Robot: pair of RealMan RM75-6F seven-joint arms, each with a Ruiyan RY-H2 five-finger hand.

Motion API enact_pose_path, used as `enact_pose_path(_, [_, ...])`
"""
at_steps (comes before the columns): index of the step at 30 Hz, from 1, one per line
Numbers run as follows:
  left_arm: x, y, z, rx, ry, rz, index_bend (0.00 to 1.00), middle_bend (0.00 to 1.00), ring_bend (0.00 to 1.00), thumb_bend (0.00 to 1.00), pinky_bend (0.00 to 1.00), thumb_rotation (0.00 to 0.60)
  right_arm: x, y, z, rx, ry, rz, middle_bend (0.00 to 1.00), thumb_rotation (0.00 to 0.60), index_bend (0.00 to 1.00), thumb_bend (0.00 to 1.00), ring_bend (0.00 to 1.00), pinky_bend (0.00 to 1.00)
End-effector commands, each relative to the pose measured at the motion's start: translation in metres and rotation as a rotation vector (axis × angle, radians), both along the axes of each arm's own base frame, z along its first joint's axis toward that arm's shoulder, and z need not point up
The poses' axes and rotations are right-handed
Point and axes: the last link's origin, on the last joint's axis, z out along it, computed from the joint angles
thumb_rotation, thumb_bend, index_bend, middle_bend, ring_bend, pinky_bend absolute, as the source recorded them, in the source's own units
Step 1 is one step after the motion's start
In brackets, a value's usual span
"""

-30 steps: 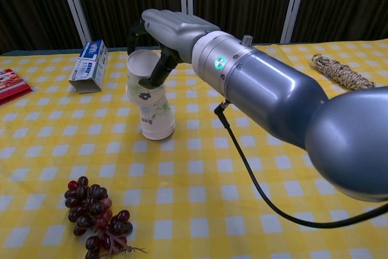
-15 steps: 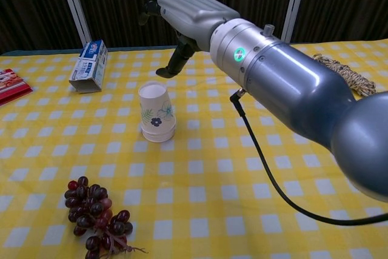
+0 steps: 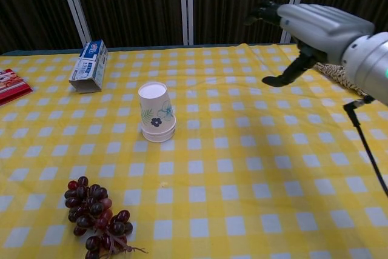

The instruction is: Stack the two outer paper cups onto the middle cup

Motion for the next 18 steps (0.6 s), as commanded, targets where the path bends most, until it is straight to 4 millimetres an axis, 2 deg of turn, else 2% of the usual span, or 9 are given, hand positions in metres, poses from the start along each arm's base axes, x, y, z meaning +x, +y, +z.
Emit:
enact_pose_path(1, [0.002,-0.001,-0.002,0.008,0.008,-0.012,0.0,0.0,0.0,0.12,0.0,0.6,-0.065,0.032,0.027,-0.021,-0.027,-0.09,0.0,0.6,0.14,0.14,0.0,0.0])
enact_pose_path(6, [0.003,-0.001,-0.009,0.01,0.029,-0.023,0.0,0.0,0.0,0.12,0.0,0.6,-0.12,0.063,0.047,-0.032,-0.002,-0.171,0.0,0.6,0.11,0.13,0.0,0.0])
enact_pose_path(8, [0.003,-0.003,-0.013,0.002,0.051,-0.032,0.0,0.0,0.0,0.12,0.0,0.6,-0.151,0.085,0.059,-0.042,0.048,-0.239,0.0,0.6,0.1,0.13,0.0,0.0])
enact_pose_path(9, [0.003,-0.004,-0.015,0.004,0.06,-0.034,0.0,0.0,0.0,0.12,0.0,0.6,-0.159,0.092,0.063,-0.045,0.053,-0.245,0.0,0.6,0.1,0.13,0.0,0.0])
enact_pose_path(13, [0.002,-0.009,-0.017,0.01,0.085,-0.038,0.0,0.0,0.0,0.12,0.0,0.6,-0.181,0.112,0.08,-0.072,0.066,-0.27,0.0,0.6,0.08,0.13,0.0,0.0])
enact_pose_path(18, [0.003,-0.012,-0.016,0.025,0.093,-0.042,0.0,0.0,0.0,0.12,0.0,0.6,-0.191,0.121,0.093,-0.098,0.06,-0.27,0.0,0.6,0.07,0.13,0.0,0.0])
